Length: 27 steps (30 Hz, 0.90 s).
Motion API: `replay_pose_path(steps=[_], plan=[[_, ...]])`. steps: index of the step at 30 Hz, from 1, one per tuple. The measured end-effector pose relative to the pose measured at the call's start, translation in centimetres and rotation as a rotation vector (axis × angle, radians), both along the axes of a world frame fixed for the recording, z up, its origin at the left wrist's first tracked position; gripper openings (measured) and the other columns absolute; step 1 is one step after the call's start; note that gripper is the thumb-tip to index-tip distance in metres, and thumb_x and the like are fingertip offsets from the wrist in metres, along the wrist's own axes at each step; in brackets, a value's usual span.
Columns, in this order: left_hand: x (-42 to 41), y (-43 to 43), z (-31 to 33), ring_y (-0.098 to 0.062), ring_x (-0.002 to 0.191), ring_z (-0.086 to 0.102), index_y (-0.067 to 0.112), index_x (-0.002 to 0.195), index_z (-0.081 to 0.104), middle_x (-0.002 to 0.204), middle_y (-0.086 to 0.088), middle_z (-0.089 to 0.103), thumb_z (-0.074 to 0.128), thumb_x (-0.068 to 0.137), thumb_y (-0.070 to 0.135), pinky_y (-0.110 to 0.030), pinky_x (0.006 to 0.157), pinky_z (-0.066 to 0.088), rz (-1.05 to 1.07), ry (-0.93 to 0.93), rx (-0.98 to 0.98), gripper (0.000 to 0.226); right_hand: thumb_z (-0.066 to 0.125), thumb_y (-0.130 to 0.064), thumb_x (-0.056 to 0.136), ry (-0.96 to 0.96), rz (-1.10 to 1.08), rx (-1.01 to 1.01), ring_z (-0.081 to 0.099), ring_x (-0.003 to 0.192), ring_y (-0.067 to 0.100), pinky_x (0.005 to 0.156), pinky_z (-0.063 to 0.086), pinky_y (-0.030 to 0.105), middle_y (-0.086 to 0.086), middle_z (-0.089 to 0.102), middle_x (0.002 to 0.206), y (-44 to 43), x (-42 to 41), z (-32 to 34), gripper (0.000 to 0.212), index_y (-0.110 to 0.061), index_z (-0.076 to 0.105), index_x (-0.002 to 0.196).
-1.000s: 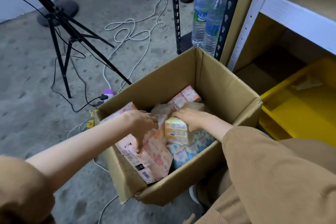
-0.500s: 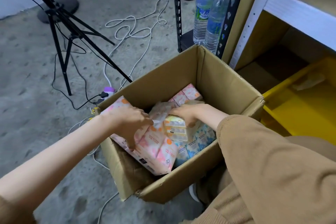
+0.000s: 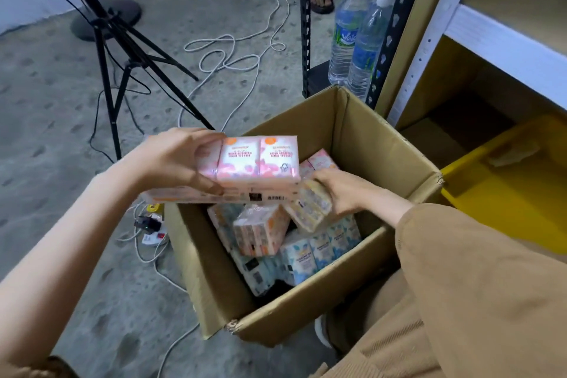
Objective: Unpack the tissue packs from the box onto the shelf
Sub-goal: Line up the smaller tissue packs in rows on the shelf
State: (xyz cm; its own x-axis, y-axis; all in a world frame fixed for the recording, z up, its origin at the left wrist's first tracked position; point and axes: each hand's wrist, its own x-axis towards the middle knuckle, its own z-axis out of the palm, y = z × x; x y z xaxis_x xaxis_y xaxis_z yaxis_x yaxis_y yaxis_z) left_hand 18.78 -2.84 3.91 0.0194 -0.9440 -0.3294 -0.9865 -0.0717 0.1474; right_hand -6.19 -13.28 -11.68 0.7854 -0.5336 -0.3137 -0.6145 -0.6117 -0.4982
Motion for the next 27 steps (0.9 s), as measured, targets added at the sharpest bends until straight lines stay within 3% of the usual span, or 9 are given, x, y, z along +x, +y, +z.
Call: replay_pose_path(steps=[2,5,9,12,14,16,21,24,27], plan=[[-0.2,-0.4,0.0,-0.022,0.113,0.056,0.021,0.136,0.044,0.130,-0.001,0.058,0.054,0.030,0.070,-0.031,0.084,0.042,0.045,0.006,-0.062,0.118,0.082,-0.036,0.055,-0.010,-0.118,-0.093,0.053,0.115,0.026,0.092,0.048,0.037,0.009,0.054,0.124,1.0,-0.1,0.7,0.081,-0.010,0.048,0.124],[-0.7,-0.9,-0.5,-0.025,0.114,0.056,0.021,0.135,0.045,0.129,-0.003,0.059,0.050,0.030,0.072,-0.035,0.087,0.046,0.087,0.005,-0.143,0.117,0.085,-0.045,0.051,-0.086,-0.132,-0.246,0.059,0.100,0.032,0.072,0.044,0.029,0.017,0.059,0.111,3.8,0.6,1.0,0.084,0.000,0.052,0.113],[-1.5,-1.2,-1.3,-0.026,0.114,0.057,0.020,0.132,0.048,0.125,-0.005,0.061,0.046,0.029,0.073,-0.037,0.088,0.047,0.135,0.008,-0.155,0.116,0.081,-0.040,0.064,0.233,0.111,-0.065,0.053,0.116,0.034,0.086,0.047,0.033,0.023,0.045,0.136,5.9,1.6,1.4,0.096,0.006,0.033,0.133],[-2.0,-1.0,-1.9,-0.026,0.114,0.057,0.021,0.133,0.047,0.125,-0.005,0.061,0.047,0.029,0.072,-0.037,0.088,0.047,0.140,0.000,-0.102,0.116,0.075,-0.027,0.074,0.322,0.101,0.101,0.052,0.114,0.032,0.092,0.047,0.034,0.017,0.051,0.130,3.7,1.1,1.8,0.071,-0.001,0.041,0.130],[-2.4,-1.0,-2.3,-0.027,0.115,0.056,0.022,0.134,0.046,0.127,-0.005,0.061,0.055,0.032,0.069,-0.037,0.088,0.047,0.137,-0.010,-0.057,0.113,0.063,-0.008,0.081,0.298,0.057,0.120,0.051,0.116,0.032,0.096,0.046,0.035,0.017,0.051,0.130,2.2,0.6,1.8,0.048,-0.004,0.047,0.127],[-2.7,-1.0,-2.7,-0.027,0.114,0.056,0.023,0.136,0.043,0.127,-0.005,0.061,0.061,0.038,0.063,-0.037,0.087,0.049,0.148,-0.017,-0.010,0.107,0.053,0.001,0.083,0.295,0.050,0.101,0.051,0.114,0.031,0.095,0.046,0.035,0.016,0.051,0.130,1.6,0.7,1.4,0.043,-0.006,0.049,0.125],[-2.5,-1.4,-3.6,-0.026,0.111,0.058,0.025,0.135,0.043,0.125,-0.005,0.062,0.066,0.041,0.065,-0.040,0.086,0.052,0.184,0.001,0.031,0.104,0.055,-0.007,0.087,0.398,0.142,0.019,0.053,0.118,0.031,0.100,0.047,0.037,0.013,0.049,0.137,1.9,3.8,-1.2,0.052,-0.015,0.039,0.136],[-2.1,-2.2,-4.5,-0.026,0.115,0.055,0.021,0.137,0.042,0.130,-0.007,0.059,0.083,0.058,0.044,-0.037,0.088,0.049,0.225,0.033,0.029,0.091,0.044,-0.018,0.096,0.409,0.197,-0.013,0.034,0.137,0.031,0.109,0.034,0.038,0.011,0.025,0.154,1.9,5.6,-1.8,0.056,-0.016,0.021,0.147],[-1.8,-2.2,-4.6,-0.026,0.118,0.054,0.019,0.138,0.041,0.133,-0.008,0.057,0.085,0.057,0.038,-0.036,0.091,0.047,0.241,0.064,0.042,0.094,0.040,-0.016,0.097,0.435,0.272,-0.059,0.023,0.142,0.030,0.114,0.026,0.038,0.010,0.015,0.158,1.4,5.8,-1.8,0.057,-0.016,0.016,0.149]])
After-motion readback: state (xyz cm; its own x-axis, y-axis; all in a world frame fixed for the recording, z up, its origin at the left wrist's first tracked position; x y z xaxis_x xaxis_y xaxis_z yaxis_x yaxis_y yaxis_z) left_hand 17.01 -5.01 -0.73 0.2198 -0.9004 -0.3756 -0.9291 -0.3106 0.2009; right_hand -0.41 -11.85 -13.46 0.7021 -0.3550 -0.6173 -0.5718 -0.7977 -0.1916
